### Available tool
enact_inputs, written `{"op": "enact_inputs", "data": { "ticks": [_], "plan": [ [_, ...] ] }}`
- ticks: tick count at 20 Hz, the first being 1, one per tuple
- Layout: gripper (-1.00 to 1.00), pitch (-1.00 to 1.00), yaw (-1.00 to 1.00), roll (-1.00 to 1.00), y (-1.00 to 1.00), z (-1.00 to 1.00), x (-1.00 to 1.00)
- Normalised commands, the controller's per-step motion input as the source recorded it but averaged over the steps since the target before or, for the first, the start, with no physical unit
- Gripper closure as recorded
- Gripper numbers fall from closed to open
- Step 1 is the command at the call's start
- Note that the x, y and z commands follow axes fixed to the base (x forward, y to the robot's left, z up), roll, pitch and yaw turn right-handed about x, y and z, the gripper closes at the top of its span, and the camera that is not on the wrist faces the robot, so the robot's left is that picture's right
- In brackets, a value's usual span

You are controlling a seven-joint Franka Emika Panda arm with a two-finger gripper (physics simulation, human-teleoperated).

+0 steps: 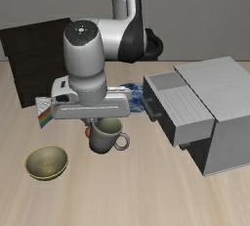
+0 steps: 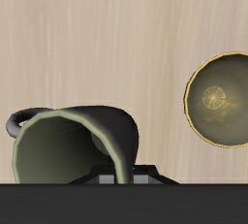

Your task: Pick up the mug and place it on the top of the cabinet

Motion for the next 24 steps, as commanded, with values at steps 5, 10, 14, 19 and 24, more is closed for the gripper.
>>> {"op": "enact_inputs", "data": {
  "ticks": [5,10,14,19,24],
  "plan": [
    [1.0,0.0,0.0,0.0,0.0,1.0,0.0],
    [1.0,0.0,0.0,0.0,0.0,1.0,0.0],
    [1.0,0.0,0.0,0.0,0.0,1.0,0.0],
    [1.0,0.0,0.0,0.0,0.6,0.4,0.0],
    [1.0,0.0,0.0,0.0,1.0,0.0,0.0]
  ]
}}
